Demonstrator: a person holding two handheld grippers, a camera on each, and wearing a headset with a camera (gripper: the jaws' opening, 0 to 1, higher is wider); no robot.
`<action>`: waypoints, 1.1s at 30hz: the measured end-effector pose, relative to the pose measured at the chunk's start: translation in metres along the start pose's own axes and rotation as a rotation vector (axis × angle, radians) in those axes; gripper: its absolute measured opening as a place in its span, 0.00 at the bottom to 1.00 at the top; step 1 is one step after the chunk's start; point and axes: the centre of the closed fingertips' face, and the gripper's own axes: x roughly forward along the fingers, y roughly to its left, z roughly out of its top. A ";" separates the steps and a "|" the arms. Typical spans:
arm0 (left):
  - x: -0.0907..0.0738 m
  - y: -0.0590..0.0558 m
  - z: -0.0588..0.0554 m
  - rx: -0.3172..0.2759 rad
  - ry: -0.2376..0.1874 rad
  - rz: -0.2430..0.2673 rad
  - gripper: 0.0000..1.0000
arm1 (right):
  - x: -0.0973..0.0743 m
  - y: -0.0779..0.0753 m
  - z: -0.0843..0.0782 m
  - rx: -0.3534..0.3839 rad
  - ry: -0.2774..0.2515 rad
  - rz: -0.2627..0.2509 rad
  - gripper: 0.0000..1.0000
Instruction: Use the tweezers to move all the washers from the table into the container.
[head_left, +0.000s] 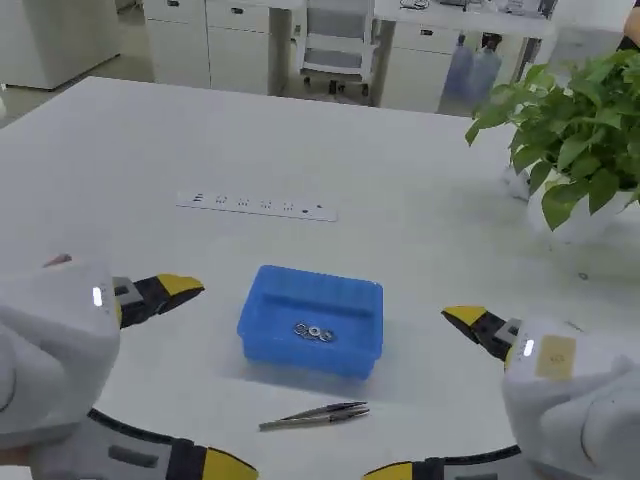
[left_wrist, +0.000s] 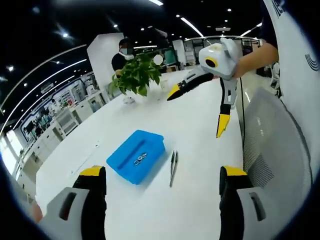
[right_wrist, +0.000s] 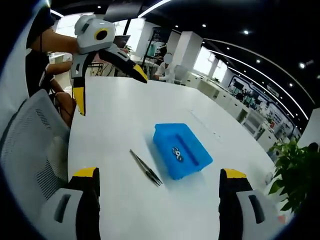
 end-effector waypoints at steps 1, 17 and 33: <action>-0.004 0.002 -0.001 0.027 0.014 -0.003 1.00 | -0.004 0.001 -0.002 -0.018 0.009 0.003 1.00; -0.019 0.007 0.002 0.066 0.014 0.037 0.99 | -0.024 -0.007 -0.011 -0.011 0.047 -0.048 1.00; -0.025 -0.001 -0.005 0.065 0.062 0.010 0.98 | -0.024 -0.003 -0.011 -0.018 0.060 -0.034 1.00</action>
